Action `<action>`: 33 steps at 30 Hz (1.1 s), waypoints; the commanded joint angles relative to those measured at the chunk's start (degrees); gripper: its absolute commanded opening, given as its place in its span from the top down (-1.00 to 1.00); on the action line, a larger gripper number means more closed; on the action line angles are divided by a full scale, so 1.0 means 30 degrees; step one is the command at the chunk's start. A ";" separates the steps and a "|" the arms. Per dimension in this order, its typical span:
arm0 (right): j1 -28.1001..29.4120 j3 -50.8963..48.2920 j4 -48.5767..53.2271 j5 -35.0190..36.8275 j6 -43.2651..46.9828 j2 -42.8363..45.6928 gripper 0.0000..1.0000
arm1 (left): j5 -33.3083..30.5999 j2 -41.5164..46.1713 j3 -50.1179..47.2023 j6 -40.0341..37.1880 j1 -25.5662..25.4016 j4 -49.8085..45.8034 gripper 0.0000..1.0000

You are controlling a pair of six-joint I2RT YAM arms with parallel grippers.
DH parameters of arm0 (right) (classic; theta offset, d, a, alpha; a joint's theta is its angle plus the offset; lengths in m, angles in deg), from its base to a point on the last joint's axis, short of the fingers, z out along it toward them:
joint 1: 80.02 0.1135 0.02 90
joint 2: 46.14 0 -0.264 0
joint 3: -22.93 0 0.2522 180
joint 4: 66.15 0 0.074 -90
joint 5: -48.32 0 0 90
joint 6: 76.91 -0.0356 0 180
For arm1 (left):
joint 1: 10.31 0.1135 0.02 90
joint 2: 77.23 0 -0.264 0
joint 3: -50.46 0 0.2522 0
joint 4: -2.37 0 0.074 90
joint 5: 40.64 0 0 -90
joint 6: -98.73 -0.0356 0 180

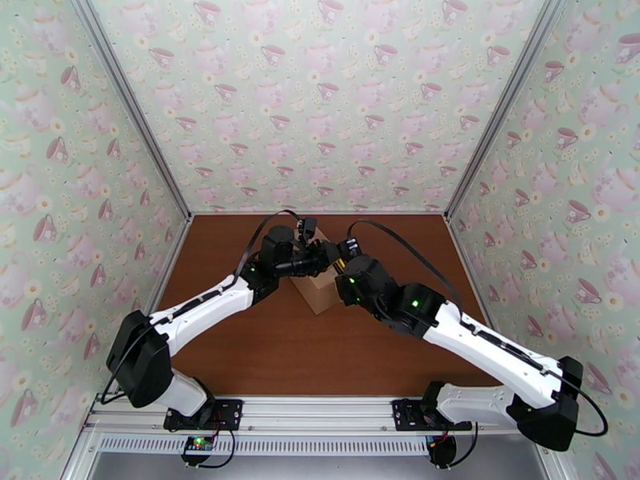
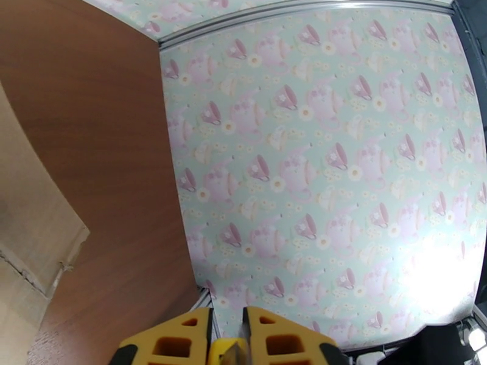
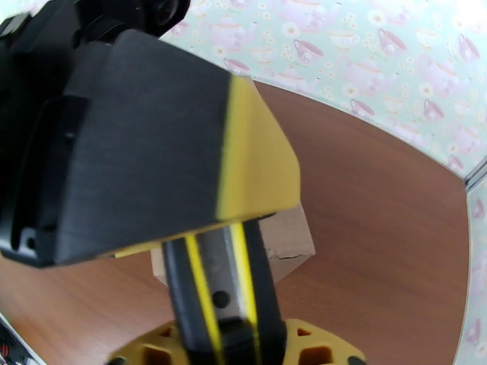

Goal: Unpack the express box

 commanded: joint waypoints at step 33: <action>-0.2201 0.0630 0.0238 -0.4178 -0.3074 0.0823 -0.72 | -0.0424 0.1133 0.0632 -0.1172 0.0942 0.0189 1.00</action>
